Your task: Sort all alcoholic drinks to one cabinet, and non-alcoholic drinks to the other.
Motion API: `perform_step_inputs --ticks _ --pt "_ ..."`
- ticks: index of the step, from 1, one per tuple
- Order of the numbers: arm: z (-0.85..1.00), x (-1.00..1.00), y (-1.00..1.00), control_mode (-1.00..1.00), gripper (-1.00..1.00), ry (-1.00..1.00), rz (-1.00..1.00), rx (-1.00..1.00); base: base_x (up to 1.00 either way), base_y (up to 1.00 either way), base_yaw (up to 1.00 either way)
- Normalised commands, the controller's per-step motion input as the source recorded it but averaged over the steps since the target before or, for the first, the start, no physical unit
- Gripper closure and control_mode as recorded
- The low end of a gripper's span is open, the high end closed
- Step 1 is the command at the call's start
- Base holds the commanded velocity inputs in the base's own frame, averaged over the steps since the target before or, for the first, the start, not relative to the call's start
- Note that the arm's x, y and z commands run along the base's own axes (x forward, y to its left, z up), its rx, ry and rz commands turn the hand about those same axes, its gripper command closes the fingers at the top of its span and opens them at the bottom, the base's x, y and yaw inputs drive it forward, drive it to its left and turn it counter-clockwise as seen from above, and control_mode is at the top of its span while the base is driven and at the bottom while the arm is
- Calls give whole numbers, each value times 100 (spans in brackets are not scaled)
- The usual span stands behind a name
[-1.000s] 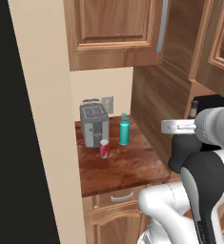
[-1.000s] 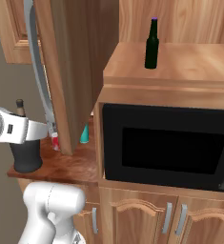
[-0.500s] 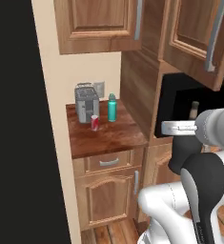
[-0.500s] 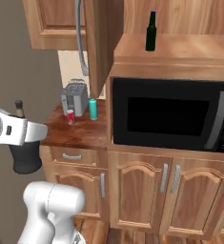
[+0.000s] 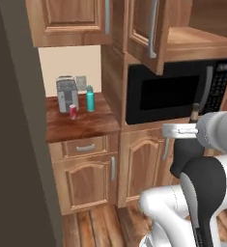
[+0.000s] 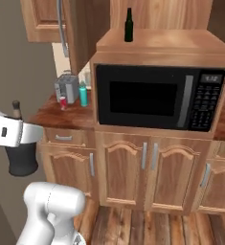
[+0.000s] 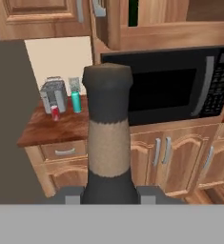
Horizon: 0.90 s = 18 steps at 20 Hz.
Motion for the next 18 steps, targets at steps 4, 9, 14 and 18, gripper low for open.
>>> perform_step_inputs --ticks 4,9,14,18 --pt "0 0 0 100 100 0 0 0 0 -100 0" --pt "0 0 0 100 100 0 0 0 3 -88 2" --pt "0 0 0 100 100 0 0 0 33 -67 5" --pt "0 0 0 100 100 0 0 0 58 -39 5"
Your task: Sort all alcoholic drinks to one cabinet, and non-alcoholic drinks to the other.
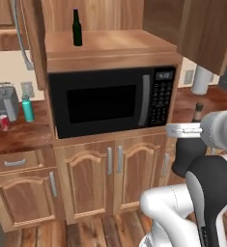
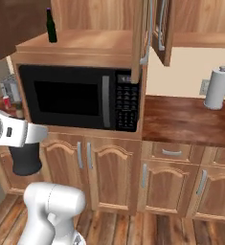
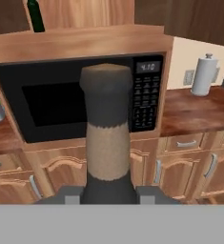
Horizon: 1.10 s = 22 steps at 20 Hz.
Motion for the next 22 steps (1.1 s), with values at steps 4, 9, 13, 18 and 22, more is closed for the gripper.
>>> perform_step_inputs --ticks 4,9,13,18,22 --pt "0 0 0 100 100 0 0 0 77 -28 4" --pt "0 0 0 100 100 0 0 0 82 -16 1" --pt "0 0 0 100 100 0 0 0 71 -16 0" --pt "0 0 0 100 100 0 0 0 64 -12 0" --pt "0 0 0 100 100 0 0 0 64 -11 0"
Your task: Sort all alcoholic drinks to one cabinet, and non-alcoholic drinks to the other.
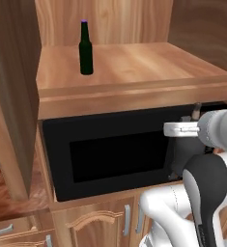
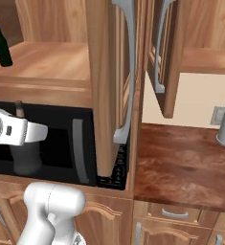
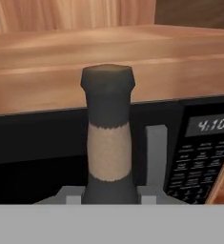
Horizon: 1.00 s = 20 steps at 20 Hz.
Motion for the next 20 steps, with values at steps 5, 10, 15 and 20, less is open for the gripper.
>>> perform_step_inputs --ticks 5,10,15,20 --pt "4 -3 -3 -100 100 -2 0 1 10 -10 1" --pt "51 -51 -10 -100 100 -27 1 4 0 0 0" --pt "74 -30 -2 -100 100 -21 1 2 0 0 0" --pt "69 1 0 -100 100 0 1 0 0 0 0"
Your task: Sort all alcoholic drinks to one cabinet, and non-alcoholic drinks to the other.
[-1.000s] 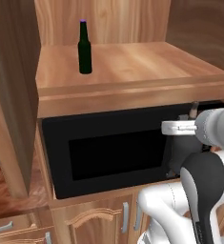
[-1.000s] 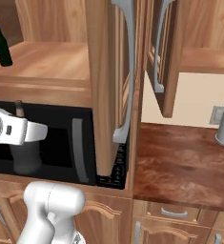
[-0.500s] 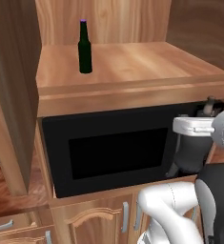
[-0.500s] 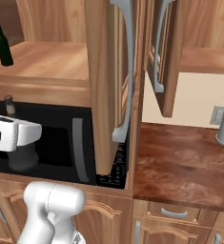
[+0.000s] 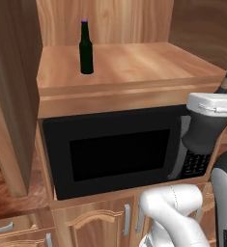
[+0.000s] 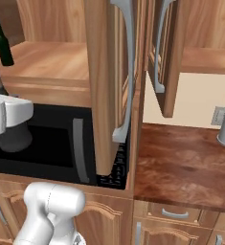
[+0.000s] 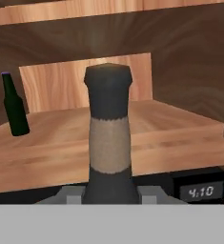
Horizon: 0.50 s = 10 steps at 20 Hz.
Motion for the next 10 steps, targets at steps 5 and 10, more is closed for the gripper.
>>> perform_step_inputs --ticks 5,10 --pt "55 13 -4 -100 100 0 1 0 0 0 0" --pt "57 19 0 -100 100 1 0 0 0 0 0"
